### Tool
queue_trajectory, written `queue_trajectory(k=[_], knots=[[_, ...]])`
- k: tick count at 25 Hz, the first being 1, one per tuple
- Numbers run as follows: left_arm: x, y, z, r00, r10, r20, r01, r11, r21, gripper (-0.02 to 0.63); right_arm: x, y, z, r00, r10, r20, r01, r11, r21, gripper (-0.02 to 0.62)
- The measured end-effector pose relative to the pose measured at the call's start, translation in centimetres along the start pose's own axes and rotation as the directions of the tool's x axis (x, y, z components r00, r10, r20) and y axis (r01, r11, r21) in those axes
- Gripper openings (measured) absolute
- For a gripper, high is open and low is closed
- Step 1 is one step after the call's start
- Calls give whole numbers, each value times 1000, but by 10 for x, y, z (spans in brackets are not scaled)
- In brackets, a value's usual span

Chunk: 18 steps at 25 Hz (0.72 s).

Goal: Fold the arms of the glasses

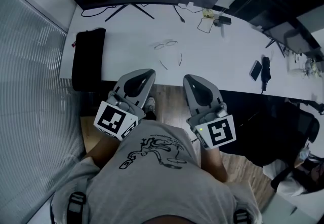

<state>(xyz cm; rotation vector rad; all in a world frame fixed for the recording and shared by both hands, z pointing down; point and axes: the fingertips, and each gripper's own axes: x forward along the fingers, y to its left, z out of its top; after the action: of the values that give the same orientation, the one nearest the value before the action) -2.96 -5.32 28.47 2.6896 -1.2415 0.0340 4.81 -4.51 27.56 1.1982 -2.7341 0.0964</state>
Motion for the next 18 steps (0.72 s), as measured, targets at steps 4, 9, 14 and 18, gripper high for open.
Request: queue_trajectory(k=[4, 9, 14, 18], knots=[[5, 29, -2, 1000, -13, -15, 13, 1000, -1, 21, 33, 0, 15, 998, -25, 60, 24, 999, 27, 9], [14, 50, -4, 999, -34, -28, 34, 999, -4, 21, 55, -4, 12, 999, -40, 31, 39, 999, 28, 9], [20, 61, -11, 999, -42, -28, 42, 999, 3, 21, 65, -7, -1, 999, -52, -7, 52, 999, 16, 9], [28, 65, -22, 998, -48, -52, 49, 999, 10, 21, 67, -11, -13, 998, -53, -44, 54, 999, 8, 9]])
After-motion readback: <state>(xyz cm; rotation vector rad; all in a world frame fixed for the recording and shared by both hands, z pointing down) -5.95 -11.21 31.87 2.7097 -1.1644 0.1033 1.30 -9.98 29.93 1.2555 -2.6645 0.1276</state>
